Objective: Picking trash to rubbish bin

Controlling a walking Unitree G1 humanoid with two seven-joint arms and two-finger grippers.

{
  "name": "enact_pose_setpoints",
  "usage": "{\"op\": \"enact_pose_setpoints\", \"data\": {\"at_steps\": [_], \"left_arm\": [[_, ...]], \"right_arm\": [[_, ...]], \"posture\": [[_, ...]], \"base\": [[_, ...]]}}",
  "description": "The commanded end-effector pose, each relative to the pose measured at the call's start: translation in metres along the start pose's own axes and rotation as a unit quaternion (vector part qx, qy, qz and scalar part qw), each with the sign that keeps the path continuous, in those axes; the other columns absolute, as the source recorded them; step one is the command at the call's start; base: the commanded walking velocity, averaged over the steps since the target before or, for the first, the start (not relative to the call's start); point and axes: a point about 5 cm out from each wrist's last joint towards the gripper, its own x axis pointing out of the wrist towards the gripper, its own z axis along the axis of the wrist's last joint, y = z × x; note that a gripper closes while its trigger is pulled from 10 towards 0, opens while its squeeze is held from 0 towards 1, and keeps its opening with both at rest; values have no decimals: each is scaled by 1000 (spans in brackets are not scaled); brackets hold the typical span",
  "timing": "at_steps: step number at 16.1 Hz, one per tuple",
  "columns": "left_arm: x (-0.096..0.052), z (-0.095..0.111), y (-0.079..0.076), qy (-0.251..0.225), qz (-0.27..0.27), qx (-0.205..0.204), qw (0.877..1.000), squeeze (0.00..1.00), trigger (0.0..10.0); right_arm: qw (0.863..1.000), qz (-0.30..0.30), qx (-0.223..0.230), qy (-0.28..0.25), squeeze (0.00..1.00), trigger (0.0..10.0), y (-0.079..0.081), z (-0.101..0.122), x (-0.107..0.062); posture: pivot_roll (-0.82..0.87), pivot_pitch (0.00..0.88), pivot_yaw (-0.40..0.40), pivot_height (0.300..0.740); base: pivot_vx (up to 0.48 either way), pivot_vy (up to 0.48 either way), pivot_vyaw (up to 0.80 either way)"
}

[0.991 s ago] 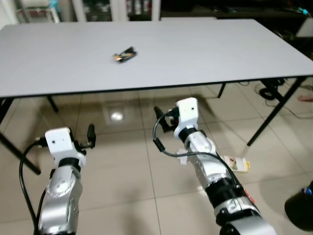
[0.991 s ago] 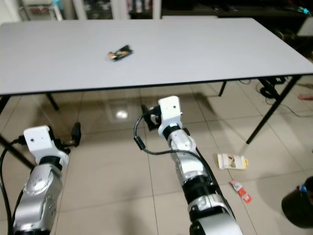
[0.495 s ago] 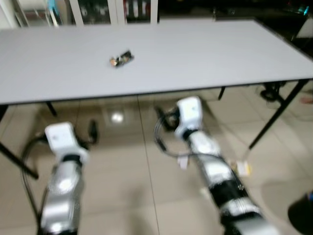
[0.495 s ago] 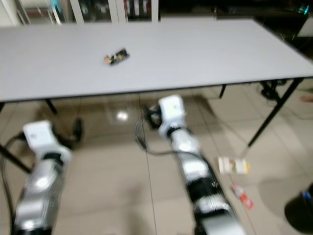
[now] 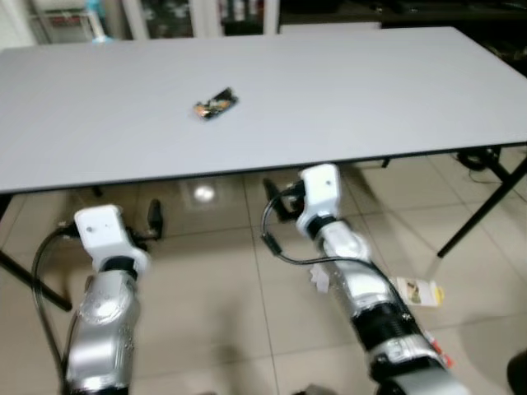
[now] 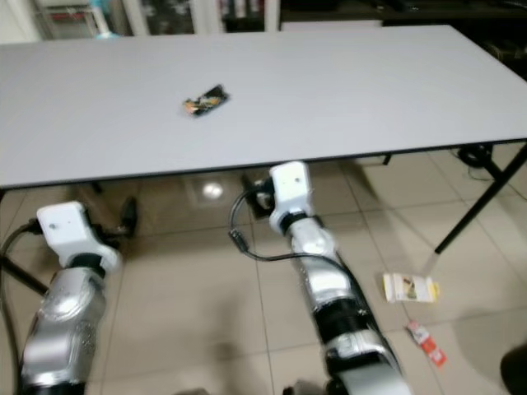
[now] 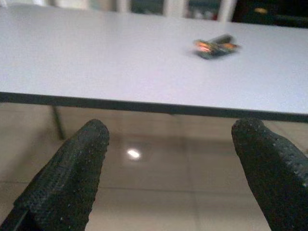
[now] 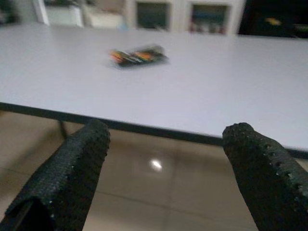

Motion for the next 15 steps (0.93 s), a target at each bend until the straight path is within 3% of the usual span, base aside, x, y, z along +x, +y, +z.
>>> {"op": "enact_pose_setpoints", "data": {"at_steps": [1,12,15], "left_arm": [[-1,1,7,2,10,5,1000,0,10000],[-3,-3,5,14,12,4,1000,0,10000],[-2,-2,5,15,10,11,1000,0,10000]], "right_arm": [[1000,9,6,-13,0,10000,5,7,3],[1000,14,3,-13,0,10000,7,9,1],[1000,10,6,-14,0,10000,5,10,1]], "posture": [[19,97,-9,740],[14,103,-19,740],[14,101,-18,740]], "base": [[382,289,0],[383,287,0],[428,0,0]]}}
